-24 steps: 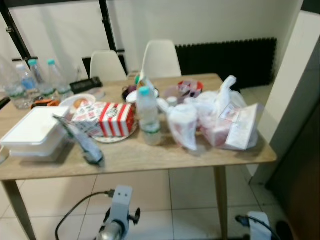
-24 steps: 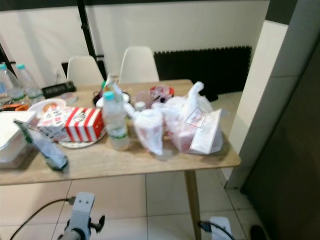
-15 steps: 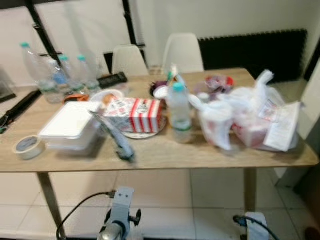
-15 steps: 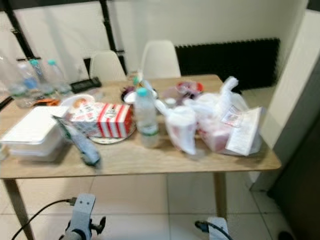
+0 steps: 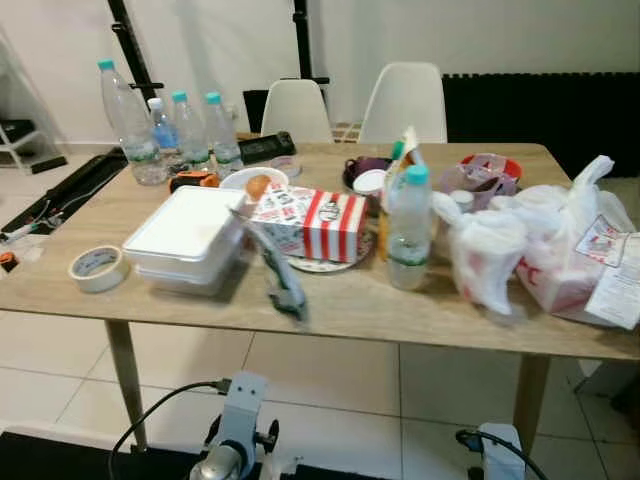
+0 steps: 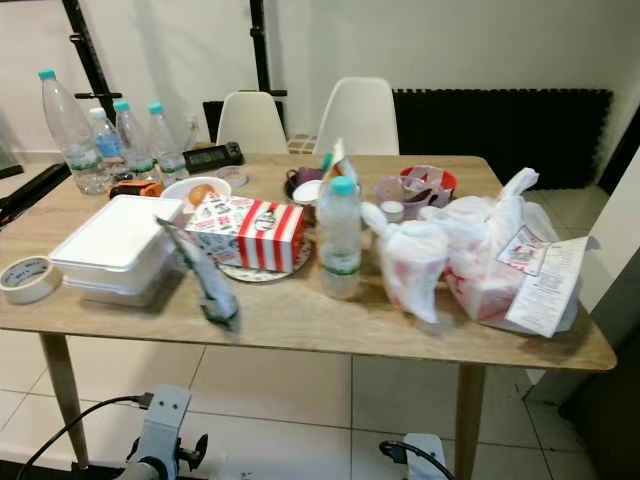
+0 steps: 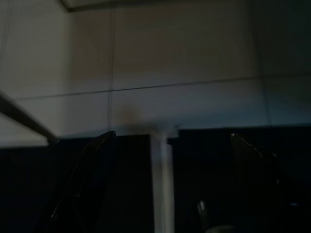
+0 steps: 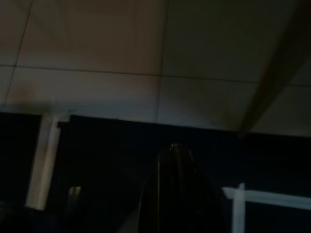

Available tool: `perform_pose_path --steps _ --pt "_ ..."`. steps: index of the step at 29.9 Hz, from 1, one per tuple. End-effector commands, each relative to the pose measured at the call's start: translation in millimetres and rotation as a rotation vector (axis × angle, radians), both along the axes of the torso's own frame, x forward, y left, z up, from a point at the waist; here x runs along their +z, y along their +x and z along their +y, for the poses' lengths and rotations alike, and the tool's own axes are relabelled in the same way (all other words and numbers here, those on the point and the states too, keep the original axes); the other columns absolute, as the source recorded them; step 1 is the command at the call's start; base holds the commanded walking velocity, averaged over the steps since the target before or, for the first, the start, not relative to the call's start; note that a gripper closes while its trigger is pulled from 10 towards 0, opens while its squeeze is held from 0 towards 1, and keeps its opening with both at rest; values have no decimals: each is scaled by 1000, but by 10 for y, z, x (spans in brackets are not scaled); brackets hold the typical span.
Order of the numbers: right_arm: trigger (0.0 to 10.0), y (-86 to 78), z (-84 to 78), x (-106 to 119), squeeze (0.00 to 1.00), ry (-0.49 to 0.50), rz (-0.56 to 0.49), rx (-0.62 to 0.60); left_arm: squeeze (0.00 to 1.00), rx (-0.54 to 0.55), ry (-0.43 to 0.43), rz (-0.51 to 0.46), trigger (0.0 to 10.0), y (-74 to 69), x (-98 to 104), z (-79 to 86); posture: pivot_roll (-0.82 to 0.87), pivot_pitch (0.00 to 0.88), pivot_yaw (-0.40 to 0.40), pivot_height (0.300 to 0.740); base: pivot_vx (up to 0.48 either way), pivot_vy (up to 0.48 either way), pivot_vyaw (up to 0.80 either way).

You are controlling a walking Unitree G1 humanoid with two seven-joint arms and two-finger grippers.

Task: Restocking fridge

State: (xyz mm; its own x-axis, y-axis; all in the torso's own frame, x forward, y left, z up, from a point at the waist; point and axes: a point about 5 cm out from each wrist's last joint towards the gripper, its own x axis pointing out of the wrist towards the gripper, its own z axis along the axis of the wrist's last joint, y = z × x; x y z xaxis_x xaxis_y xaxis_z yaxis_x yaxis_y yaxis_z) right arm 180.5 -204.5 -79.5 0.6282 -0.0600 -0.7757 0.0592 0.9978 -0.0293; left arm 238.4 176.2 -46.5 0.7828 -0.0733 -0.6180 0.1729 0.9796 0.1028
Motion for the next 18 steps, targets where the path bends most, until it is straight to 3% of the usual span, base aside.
perform_pose_path --steps 1,7,11,15,16,17,18 --pt "10000 -37 31 -21 0 6 5 -2 0 9 19 0 10000 9 7 40 -33 30 69 740 0 0 0" --pt "10000 22 59 10 0 7 -26 30 0 19 29 -24 10000 19 24 54 -33 29 70 740 0 0 0" --pt "10000 148 178 74 0 40 -79 134 0 25 35 -28 10000 16 27 78 -36 28 71 740 0 0 0" --pt "10000 215 277 113 0 64 -94 268 0 24 45 -37 10000 19 34 93 -32 28 70 740 0 0 0" --pt "10000 274 404 169 0 136 -116 410 0 25 60 -34 10000 7 28 117 -30 29 68 740 0 0 0" --pt "10000 274 404 169 0 136 -116 410 0 25 60 -34 10000 7 28 117 -30 29 68 740 0 0 0" --pt "10000 307 500 218 0 214 -129 499 0 29 67 -29 10000 -9 19 138 -31 30 67 740 0 0 0"
